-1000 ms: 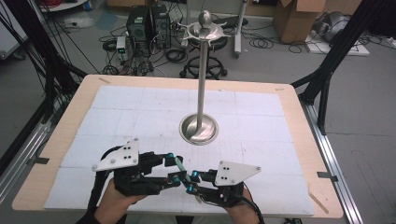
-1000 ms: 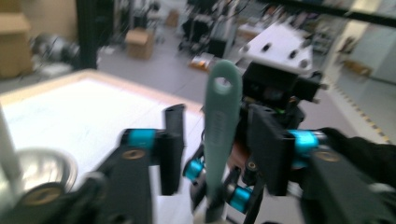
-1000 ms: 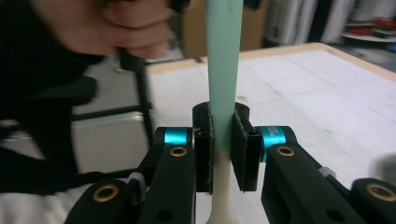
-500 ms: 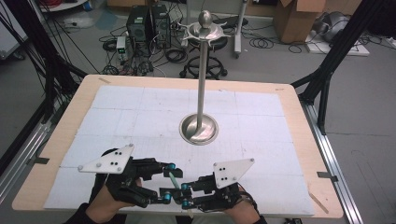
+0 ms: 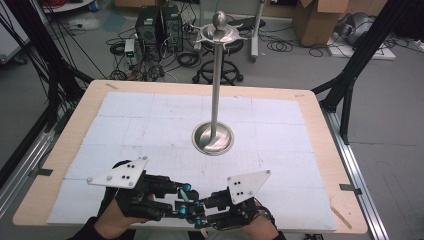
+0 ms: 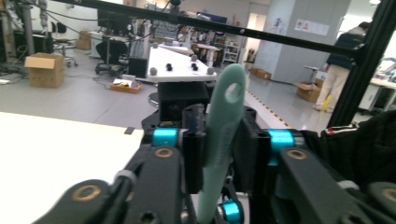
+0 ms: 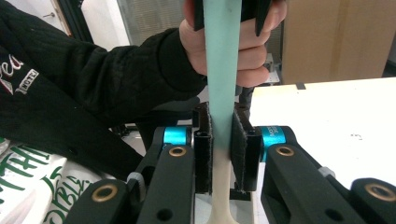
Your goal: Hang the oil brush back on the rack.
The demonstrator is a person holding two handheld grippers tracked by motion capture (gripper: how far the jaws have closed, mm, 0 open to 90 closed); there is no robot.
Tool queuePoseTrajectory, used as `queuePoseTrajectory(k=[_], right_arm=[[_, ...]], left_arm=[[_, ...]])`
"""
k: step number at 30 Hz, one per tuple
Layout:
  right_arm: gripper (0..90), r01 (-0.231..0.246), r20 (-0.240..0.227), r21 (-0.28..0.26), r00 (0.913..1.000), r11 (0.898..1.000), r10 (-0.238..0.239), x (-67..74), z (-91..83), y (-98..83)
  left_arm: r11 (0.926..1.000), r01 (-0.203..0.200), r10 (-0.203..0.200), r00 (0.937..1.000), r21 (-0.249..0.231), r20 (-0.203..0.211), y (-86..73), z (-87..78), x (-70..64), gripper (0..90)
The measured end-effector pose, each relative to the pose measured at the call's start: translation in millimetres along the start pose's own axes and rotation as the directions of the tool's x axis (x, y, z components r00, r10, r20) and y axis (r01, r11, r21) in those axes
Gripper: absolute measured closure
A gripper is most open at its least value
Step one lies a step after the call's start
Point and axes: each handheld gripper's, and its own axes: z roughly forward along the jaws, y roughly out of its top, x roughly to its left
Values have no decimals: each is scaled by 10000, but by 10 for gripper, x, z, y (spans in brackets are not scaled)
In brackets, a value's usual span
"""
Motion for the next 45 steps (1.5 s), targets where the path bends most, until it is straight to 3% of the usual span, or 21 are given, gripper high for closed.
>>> queuePoseTrajectory(k=[6, 9, 13, 16, 18, 21, 24, 26, 29, 31, 34, 36, 39, 41, 45], right_arm=[[790, -224, -58, 136, 9997, 9997, 225, -11, 23, -13], [574, -673, 247, -107, 9974, 9977, 676, -31, 13, -14], [409, -778, 1359, -296, 9874, 9965, 811, -34, -30, -16], [363, -766, 2193, -468, 9719, 9960, 850, -36, -57, -13], [349, -736, 2689, -544, 9594, 9958, 856, -36, -75, -11], [327, -657, 3037, -484, 9496, 9967, 774, -34, -79, -12], [303, -437, 3419, -307, 9383, 9986, 516, -36, -61, -17], [290, -388, 3690, -246, 9283, 9989, 451, -28, -46, -17], [285, -345, 4023, -125, 9148, 9993, 366, -23, -16, -16], [287, -341, 4150, -17, 9092, 9994, 317, -24, 2, -20], [314, -375, 4505, 154, 8924, 9992, 265, -29, 31, -29], [342, -383, 4705, 135, 8820, 9992, 274, -26, 45, -30], [411, -247, 4747, 22, 8799, 9997, 207, -19, 49, -22], [457, -177, 4847, -42, 8745, 9998, 176, -13, 49, -18], [557, -199, 4830, -37, 8754, 9998, 192, -15, 36, -16]], left_arm=[[9996, 15, -3, 9989, 268, -475, 14, -11, 5, 767], [9995, 104, -68, 9931, 293, -1172, 28, -31, 23, 770], [9994, 278, -228, 9776, 210, -2092, 51, -70, 57, 771], [9991, 402, -348, 9583, 132, -2836, 71, -96, 71, 771], [9988, 443, -356, 9418, 186, -3342, 86, -107, 78, 771], [9984, 526, -400, 9226, 224, -3838, 99, -112, 84, 771], [9980, 475, -240, 8922, 407, -4511, 111, -103, 83, 771], [9977, 453, -160, 8772, 495, -4799, 114, -98, 86, 771], [9978, 496, -202, 8600, 440, -5098, 114, -86, 85, 771], [9979, 493, -198, 8526, 425, -5222, 115, -78, 82, 771], [9982, 502, -237, 8405, 342, -5412, 117, -52, 67, 771], [9981, 508, -241, 8370, 339, -5467, 118, -32, 61, 771], [9981, 506, -234, 8356, 345, -5489, 116, 15, 47, 771], [9983, 501, -255, 8389, 305, -5437, 117, 48, 36, 771], [9984, 469, -230, 8487, 320, -5283, 120, 95, 25, 771]])
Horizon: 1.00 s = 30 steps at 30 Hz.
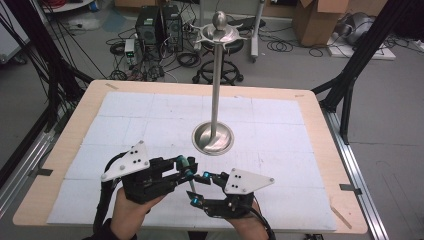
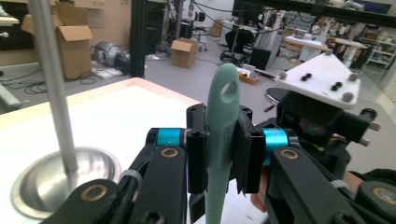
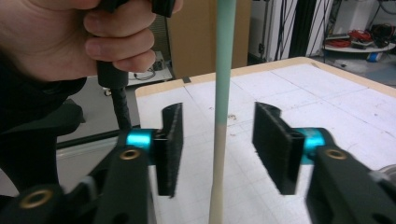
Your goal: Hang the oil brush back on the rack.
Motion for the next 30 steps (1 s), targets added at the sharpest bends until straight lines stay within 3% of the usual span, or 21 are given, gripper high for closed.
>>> queuePoseTrajectory(k=[10, 12, 15, 19, 22, 27, 30], right_arm=[[756, -358, -230, -121, 9991, 9993, 356, -48, -40, -6], [817, -255, -256, -143, 9994, 9996, 251, -48, -53, -3], [830, -107, -245, -181, 9996, 9998, 103, -43, -63, 1], [837, 17, -332, -73, 9994, 10000, -19, -43, -64, -1], [838, -16, -337, -29, 9994, 10000, 15, -48, -59, -4], [839, 4, -359, 173, 9994, 9999, 2, -54, -38, -15], [839, -2, -373, 199, 9993, 9998, 9, -101, -29, -14]], left_arm=[[10000, 64, -64, 9998, -10, 161, -12, 36, -28, 770], [10000, 60, -60, 9999, -20, 162, -14, 40, -30, 771], [9999, 113, -112, 9996, -46, 240, -14, 43, -21, 771], [9997, 214, -206, 9963, -90, 832, -38, 50, 27, 762], [9983, 236, -172, 9928, -535, 1182, -63, 19, 86, 626], [9928, 79, 87, 9904, -1198, 1377, -86, -129, 194, 394], [9889, -85, 239, 9945, -1483, 1021, -147, -270, 280, 285]])
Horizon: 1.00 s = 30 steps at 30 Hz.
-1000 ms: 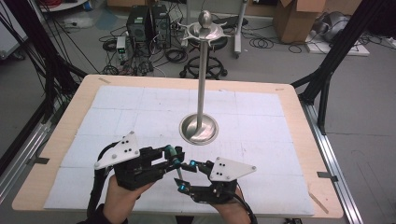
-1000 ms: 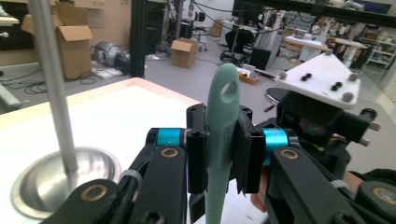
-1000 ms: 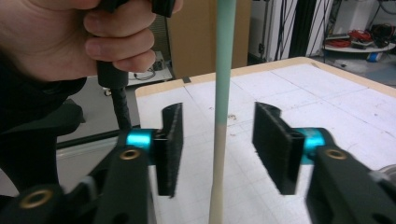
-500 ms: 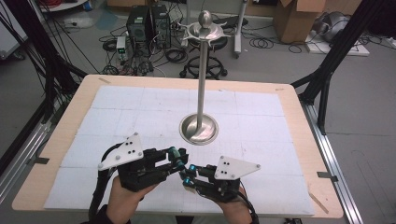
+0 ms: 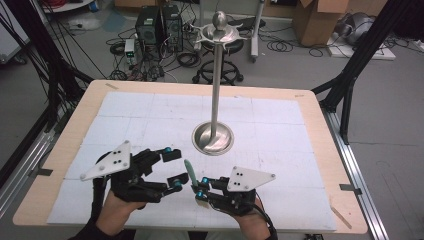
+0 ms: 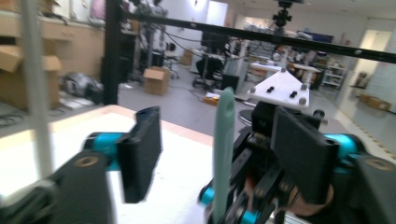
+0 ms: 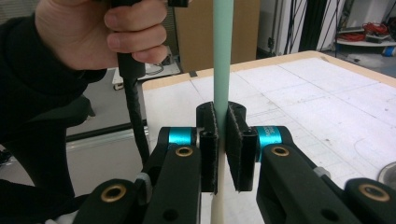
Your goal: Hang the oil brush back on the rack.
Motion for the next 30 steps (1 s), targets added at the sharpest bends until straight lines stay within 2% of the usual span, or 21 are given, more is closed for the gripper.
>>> queuePoseTrajectory(k=[3, 5, 9, 14, 16, 22, 30], right_arm=[[839, -199, -18, -156, 9998, 9997, 199, -87, -18, 12], [838, -307, -78, -270, 9995, 9992, 305, -150, -28, 30], [839, -522, -312, -564, 9982, 9970, 505, -290, -31, 119], [838, -506, -140, -726, 9987, 9961, 497, -421, -1, 299], [838, -485, -111, -829, 9988, 9954, 477, -465, 21, 376], [838, -448, 88, -1012, 9989, 9939, 460, -625, 125, 620], [838, -419, 544, -1160, 9973, 9924, 485, -855, 252, 949]], left_arm=[[9997, 85, -92, 9994, -219, -348, -114, -172, 104, 187], [9998, 158, -164, 9980, -101, -606, -204, -256, 163, 181], [9995, 58, -26, 9942, 298, -1073, -363, -378, 251, 181], [9986, 313, -253, 9903, 417, -1367, -554, -489, 350, 186], [9980, 272, -186, 9892, 578, -1456, -579, -520, 384, 186], [9977, 235, -136, 9882, 631, -1523, -639, -620, 422, 195], [9983, 374, -294, 9849, 438, -1703, -679, -692, 441, 198]])
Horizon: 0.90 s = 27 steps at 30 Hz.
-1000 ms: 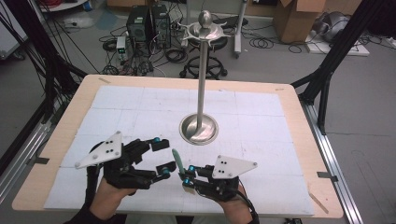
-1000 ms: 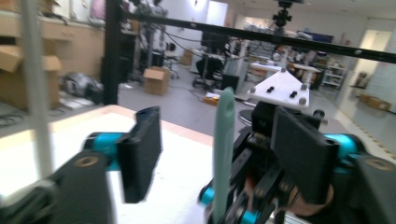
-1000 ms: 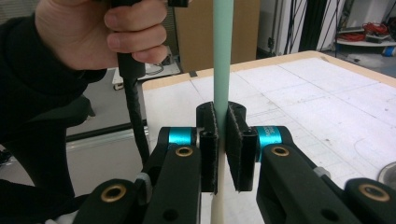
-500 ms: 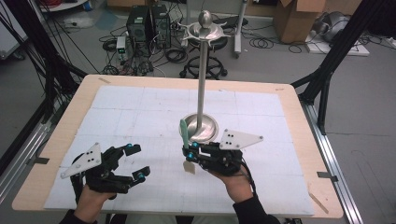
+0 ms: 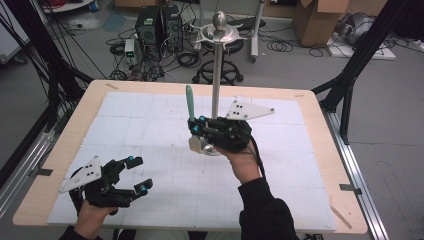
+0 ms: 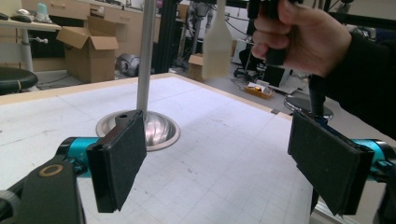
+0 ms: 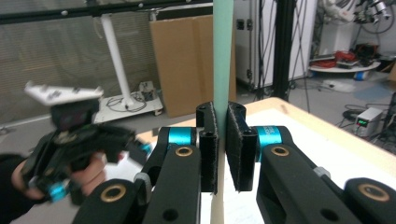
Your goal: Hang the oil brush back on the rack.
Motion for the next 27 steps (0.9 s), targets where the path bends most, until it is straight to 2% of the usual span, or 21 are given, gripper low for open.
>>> queuePoseTrajectory(k=[9, 20, 27], right_arm=[[838, -26, 462, -40, 9989, 10000, 28, -178, 91, 315], [838, -170, 932, -20, 9955, 9999, 172, -329, 190, 503], [838, -240, 1206, -95, 9924, 9997, 249, -380, 197, 545]], left_arm=[[9999, 89, -91, 9998, -115, -151, -5, -67, 52, 204], [9998, 136, -138, 9998, -147, -119, -26, -69, 23, 217], [9993, 278, -281, 9995, -268, -111, -27, -84, 38, 219]])
